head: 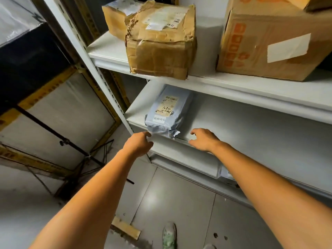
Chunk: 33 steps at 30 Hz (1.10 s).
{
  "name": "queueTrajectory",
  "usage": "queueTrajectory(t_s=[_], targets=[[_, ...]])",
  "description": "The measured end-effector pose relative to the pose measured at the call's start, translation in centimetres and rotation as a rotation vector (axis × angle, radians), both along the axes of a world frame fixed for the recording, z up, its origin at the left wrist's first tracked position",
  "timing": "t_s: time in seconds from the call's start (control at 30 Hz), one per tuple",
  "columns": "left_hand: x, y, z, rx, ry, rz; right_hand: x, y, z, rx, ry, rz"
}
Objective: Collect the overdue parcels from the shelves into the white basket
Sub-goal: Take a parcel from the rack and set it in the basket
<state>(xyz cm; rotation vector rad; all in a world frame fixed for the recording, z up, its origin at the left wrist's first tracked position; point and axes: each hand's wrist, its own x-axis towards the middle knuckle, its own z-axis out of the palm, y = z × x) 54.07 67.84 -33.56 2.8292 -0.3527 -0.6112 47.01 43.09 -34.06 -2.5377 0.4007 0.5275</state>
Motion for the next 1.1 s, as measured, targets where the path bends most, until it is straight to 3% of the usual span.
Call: queueTrajectory(t_s=[0.33, 0.53, 0.77, 1.1], targets=[[12.2, -1.3, -6.0, -0.305, 0.02, 0.156, 10.1, 3.2, -4.9, 0.217, -0.2, -0.357], [15.2, -2.7, -7.3, -0.836, 0.427, 0.328, 13.3, 4.4, -6.7, 0.411, -0.255, -0.556], [14.7, -2.7, -6.4, -0.809, 0.6, 0.269, 11.6, 3.7, -5.7, 0.555, -0.222, -0.612], [8.9, -1.8, -7.4, -0.868, 0.726, 0.412, 6.2, 3.0, -4.9, 0.583, -0.121, -0.592]])
